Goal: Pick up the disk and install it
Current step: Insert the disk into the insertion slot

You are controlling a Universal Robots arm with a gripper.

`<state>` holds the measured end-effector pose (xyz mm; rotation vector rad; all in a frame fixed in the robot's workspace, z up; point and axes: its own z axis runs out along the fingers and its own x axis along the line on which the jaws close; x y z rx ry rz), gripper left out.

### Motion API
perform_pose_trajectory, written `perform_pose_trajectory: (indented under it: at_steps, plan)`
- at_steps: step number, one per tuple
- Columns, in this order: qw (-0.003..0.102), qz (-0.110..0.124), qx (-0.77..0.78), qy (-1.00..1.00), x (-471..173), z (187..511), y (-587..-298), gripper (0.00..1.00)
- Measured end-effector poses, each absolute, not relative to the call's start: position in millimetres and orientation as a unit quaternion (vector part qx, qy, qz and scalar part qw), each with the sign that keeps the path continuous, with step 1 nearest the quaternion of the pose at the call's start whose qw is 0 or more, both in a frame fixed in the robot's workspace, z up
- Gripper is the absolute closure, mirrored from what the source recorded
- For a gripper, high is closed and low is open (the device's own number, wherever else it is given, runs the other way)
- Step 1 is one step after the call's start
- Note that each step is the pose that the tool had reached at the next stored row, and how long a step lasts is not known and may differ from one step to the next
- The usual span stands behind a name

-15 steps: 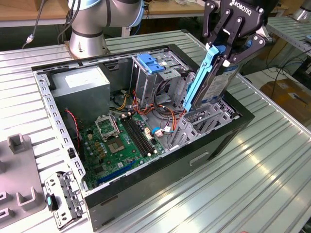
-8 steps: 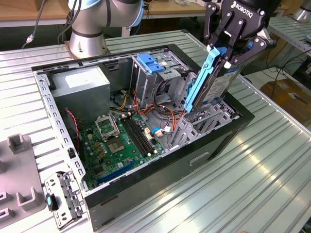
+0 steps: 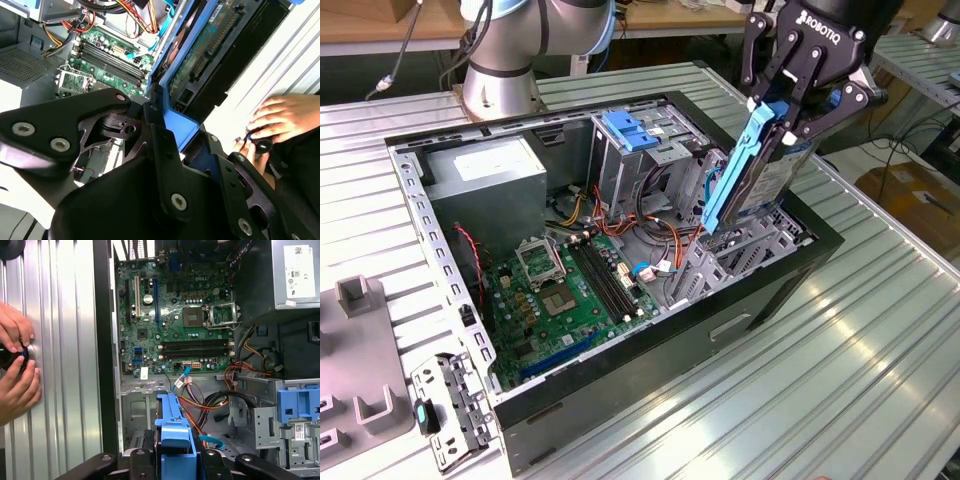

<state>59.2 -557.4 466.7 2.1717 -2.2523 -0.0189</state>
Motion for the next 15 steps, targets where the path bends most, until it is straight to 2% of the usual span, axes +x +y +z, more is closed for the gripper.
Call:
perform_pose_trajectory:
  at_steps: [15]
  plan:
    - [0.005,-0.004,0.713,-0.701,59.3,452.1,-560.5,0.63]
